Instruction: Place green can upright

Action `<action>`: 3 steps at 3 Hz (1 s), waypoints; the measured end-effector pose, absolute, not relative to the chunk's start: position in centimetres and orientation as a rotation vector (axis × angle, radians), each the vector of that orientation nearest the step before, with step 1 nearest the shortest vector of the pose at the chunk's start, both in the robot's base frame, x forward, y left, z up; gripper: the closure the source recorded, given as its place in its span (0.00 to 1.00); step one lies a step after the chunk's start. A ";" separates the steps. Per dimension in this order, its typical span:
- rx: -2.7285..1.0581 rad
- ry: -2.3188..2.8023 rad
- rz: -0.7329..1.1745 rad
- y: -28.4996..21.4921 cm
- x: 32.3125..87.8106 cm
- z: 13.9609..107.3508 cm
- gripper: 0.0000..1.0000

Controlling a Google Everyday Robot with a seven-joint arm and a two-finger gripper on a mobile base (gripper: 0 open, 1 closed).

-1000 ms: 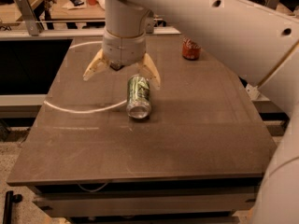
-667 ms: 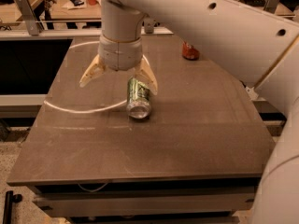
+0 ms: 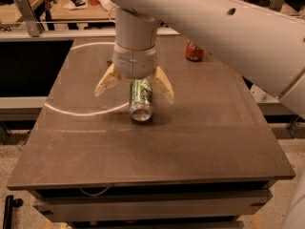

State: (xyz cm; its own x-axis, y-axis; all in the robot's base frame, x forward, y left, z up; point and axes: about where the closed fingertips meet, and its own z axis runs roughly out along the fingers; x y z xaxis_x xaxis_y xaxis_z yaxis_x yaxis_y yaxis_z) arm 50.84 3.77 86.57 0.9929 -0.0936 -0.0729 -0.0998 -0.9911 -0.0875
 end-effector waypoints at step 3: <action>-3.171 0.036 0.051 1.8 52.6 83.6 0.18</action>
Offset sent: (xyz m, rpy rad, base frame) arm 0.0023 -0.0284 -0.0384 -0.1780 0.0015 0.0798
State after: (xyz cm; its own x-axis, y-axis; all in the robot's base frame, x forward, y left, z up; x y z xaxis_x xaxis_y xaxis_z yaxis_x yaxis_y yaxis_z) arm 52.56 1.76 83.57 0.9992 -0.0230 -0.0318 -0.0220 -0.9993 0.0305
